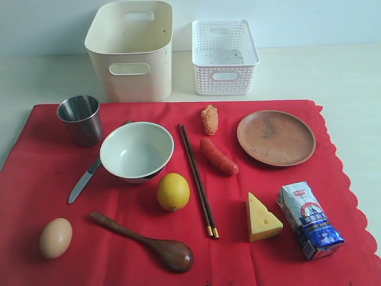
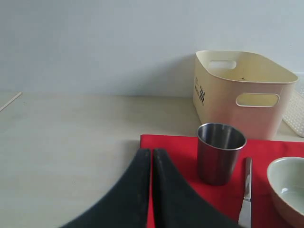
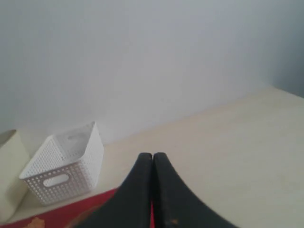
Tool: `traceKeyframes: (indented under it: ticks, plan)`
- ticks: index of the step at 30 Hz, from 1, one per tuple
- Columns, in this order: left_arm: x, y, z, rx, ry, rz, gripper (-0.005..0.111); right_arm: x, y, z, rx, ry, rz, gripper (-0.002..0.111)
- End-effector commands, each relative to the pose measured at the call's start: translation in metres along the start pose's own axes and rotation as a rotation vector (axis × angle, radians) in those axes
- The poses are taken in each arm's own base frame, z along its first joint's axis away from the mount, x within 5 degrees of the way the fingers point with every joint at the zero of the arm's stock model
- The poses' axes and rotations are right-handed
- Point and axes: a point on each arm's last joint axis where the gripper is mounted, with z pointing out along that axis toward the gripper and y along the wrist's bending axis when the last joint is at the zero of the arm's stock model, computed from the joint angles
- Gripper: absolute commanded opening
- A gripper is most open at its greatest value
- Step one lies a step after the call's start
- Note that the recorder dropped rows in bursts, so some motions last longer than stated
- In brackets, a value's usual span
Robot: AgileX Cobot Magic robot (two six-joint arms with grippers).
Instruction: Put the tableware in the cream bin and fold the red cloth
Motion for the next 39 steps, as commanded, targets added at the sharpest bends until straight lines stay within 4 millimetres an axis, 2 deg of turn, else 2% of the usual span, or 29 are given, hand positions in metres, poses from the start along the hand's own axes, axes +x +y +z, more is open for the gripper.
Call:
traceKeyframes:
  ticks: [1,7,10,12,16,19,23,28,32,35,39]
  plan:
    - [0.0,0.0,-0.001,-0.001,-0.007,-0.006,0.004,-0.002,0.001,0.017,0.035,0.106,-0.023,0.0]
    - [0.0,0.0,-0.001,-0.001,-0.007,-0.006,0.004,0.016,-0.004,0.048,0.083,0.305,-0.019,0.0]
    - [0.0,0.0,-0.001,-0.001,-0.007,-0.006,0.004,0.027,0.002,0.064,0.032,0.407,-0.057,0.0]
    - [0.0,0.0,-0.001,-0.001,-0.007,-0.006,0.004,0.031,0.013,0.074,-0.055,0.445,-0.085,0.0]
    - [0.0,0.0,-0.001,-0.001,-0.007,-0.006,0.004,0.046,0.048,0.094,-0.329,0.516,-0.123,0.0]
    - [0.0,0.0,-0.001,-0.001,-0.007,-0.006,0.004,0.057,0.066,0.112,-0.412,0.598,-0.14,0.001]
    - [0.0,0.0,-0.001,-0.001,-0.007,-0.006,0.004,0.071,0.086,0.135,-0.42,0.704,-0.188,0.006]
    - [0.0,0.0,-0.001,-0.001,-0.007,-0.006,0.004,0.084,0.126,0.158,-0.473,0.785,-0.275,0.01]
    - [0.0,0.0,-0.001,-0.001,-0.007,-0.006,0.004,0.085,0.15,0.175,-0.358,0.859,-0.38,0.015]
    - [0.0,0.0,-0.001,-0.001,-0.007,-0.006,0.004,0.084,0.171,0.188,-0.308,0.878,-0.42,0.026]
    - [0.0,0.0,-0.001,-0.001,-0.007,-0.006,0.004,0.09,0.195,0.204,-0.325,0.869,-0.444,0.047]
